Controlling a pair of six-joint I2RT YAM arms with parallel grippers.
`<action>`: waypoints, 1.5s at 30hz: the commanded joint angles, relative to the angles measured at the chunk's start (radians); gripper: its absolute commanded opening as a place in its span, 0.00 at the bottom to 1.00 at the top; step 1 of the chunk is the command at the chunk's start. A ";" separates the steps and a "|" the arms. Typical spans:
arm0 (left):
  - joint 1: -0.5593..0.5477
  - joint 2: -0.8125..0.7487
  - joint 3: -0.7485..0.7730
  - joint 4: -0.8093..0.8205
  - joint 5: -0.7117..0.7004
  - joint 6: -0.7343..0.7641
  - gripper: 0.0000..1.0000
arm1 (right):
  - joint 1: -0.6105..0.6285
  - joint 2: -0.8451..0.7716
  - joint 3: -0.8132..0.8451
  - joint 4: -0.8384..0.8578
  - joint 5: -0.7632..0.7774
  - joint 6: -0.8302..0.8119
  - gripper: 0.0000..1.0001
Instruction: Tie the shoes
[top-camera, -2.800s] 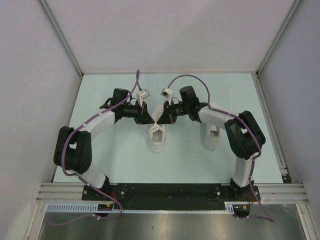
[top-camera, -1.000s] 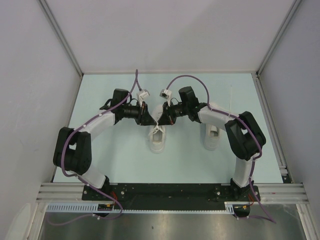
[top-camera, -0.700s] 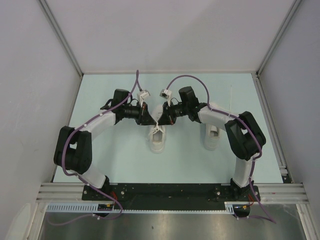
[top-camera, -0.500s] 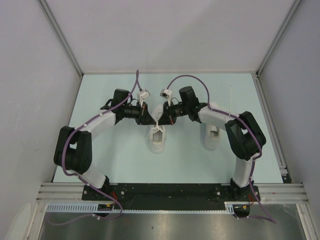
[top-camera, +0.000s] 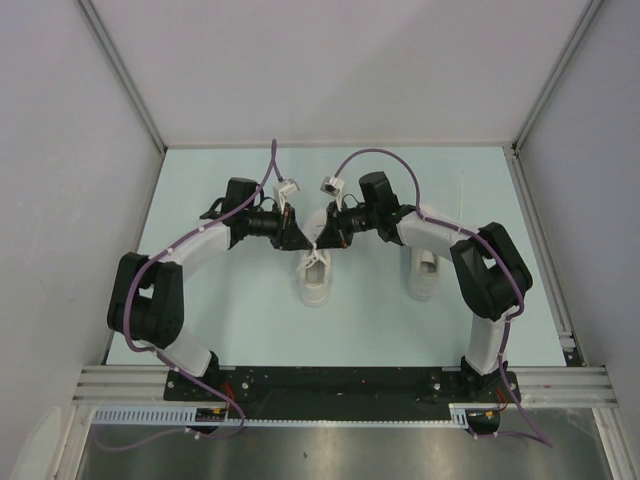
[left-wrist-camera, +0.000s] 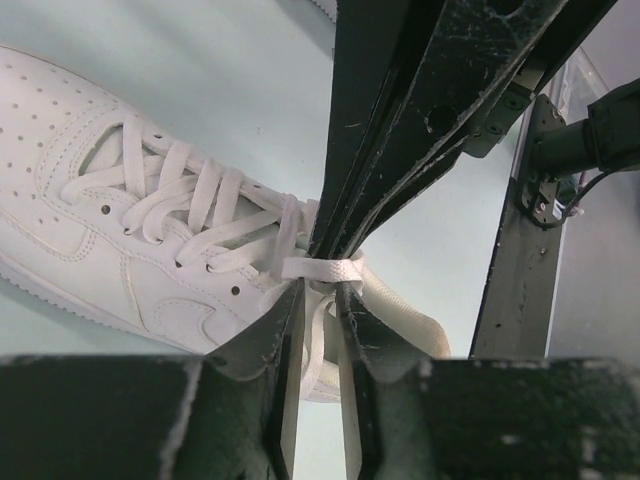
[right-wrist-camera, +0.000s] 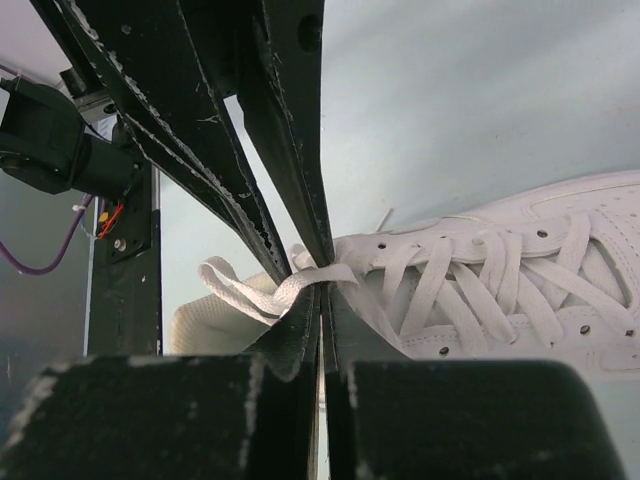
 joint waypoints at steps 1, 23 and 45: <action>-0.006 -0.013 0.034 0.019 0.015 -0.015 0.26 | -0.001 -0.038 0.024 0.040 -0.024 0.003 0.00; -0.017 0.015 0.025 0.077 -0.014 -0.090 0.38 | 0.007 -0.037 0.024 0.063 -0.037 0.026 0.00; -0.003 -0.031 0.071 -0.078 -0.015 0.074 0.00 | -0.059 -0.078 0.024 -0.003 -0.010 -0.020 0.09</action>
